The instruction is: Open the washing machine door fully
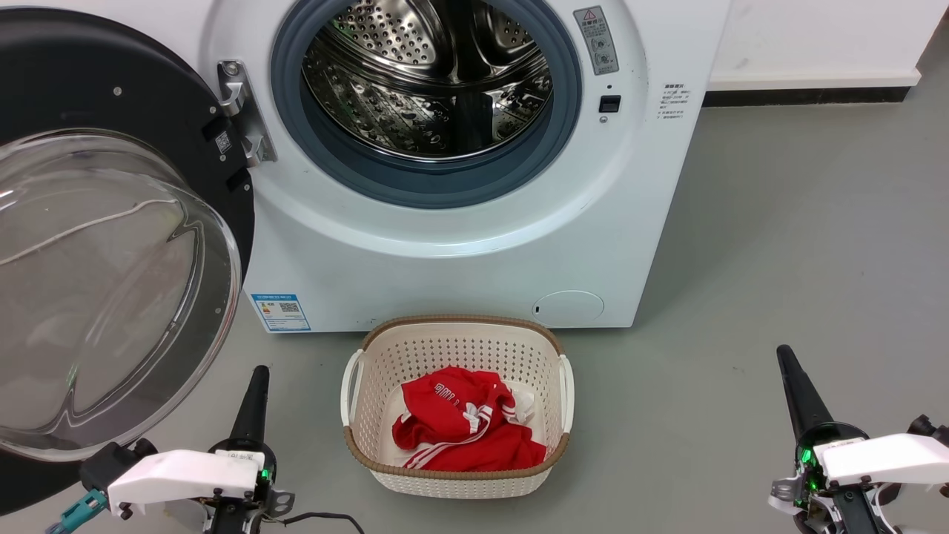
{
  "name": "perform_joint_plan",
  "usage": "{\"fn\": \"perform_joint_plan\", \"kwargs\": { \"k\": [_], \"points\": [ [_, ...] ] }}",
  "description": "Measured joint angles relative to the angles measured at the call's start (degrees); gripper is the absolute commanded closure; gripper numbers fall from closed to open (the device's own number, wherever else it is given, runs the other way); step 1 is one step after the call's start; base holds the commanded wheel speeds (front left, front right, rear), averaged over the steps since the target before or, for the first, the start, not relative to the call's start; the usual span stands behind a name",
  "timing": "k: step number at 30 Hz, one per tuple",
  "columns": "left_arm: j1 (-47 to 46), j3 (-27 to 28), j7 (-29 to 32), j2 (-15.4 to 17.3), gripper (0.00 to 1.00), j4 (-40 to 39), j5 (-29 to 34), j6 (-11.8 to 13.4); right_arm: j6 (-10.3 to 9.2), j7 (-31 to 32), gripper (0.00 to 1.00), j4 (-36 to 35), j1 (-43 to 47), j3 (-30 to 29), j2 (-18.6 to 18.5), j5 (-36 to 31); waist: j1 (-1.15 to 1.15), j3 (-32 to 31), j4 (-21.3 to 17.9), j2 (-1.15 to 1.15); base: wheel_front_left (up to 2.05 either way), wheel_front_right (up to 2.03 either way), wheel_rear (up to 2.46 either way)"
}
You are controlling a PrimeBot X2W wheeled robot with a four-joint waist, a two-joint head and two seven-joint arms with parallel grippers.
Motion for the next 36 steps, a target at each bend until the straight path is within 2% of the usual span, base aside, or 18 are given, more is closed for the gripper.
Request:
{"fn": "perform_joint_plan", "kwargs": {
  "k": [36],
  "points": [
    [-1.6, 1.2, 3.9, -0.2, 1.00, 1.2, -16.9, -1.2, 0.00, 2.9, 1.00, 2.1, -2.3, -1.5, 0.1, 15.6, 0.00, -0.1, 0.0, 0.00, 0.00, 0.00, 0.00]
  ]
}}
